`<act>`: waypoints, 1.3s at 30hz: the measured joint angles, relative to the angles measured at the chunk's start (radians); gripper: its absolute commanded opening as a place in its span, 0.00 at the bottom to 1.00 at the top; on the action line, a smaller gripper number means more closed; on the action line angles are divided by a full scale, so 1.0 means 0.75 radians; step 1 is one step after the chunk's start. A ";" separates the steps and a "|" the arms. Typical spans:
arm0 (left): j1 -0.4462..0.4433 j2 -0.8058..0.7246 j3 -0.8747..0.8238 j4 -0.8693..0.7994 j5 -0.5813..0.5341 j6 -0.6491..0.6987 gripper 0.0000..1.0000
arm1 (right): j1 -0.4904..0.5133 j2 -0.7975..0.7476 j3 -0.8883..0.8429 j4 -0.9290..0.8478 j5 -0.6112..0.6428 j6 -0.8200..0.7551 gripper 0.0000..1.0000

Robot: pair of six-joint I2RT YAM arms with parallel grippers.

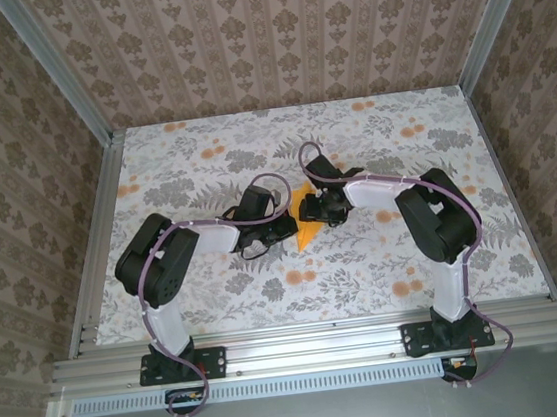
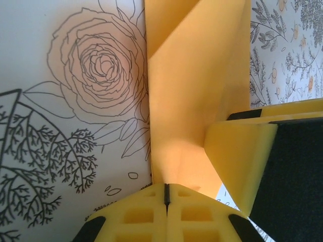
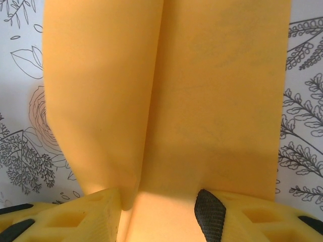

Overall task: Fold a paper plane with a square sheet of paper (pick it up from the middle)
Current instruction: Fourth fold the wing at the center of the table.

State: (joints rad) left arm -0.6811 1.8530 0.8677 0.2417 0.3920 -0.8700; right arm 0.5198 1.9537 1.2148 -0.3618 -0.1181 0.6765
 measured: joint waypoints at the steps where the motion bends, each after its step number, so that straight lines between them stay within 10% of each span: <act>1: 0.000 0.000 0.000 0.000 0.000 0.000 0.00 | 0.003 0.004 0.005 -0.008 0.008 0.000 0.50; 39: 0.010 -0.145 -0.183 0.291 0.093 -0.092 0.05 | 0.071 0.073 0.113 -0.160 0.194 0.032 0.48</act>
State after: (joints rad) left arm -0.6739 1.7443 0.7303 0.4603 0.4614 -0.9386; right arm 0.5732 2.0087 1.2995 -0.4816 0.0273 0.7002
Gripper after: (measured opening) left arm 0.051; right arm 0.485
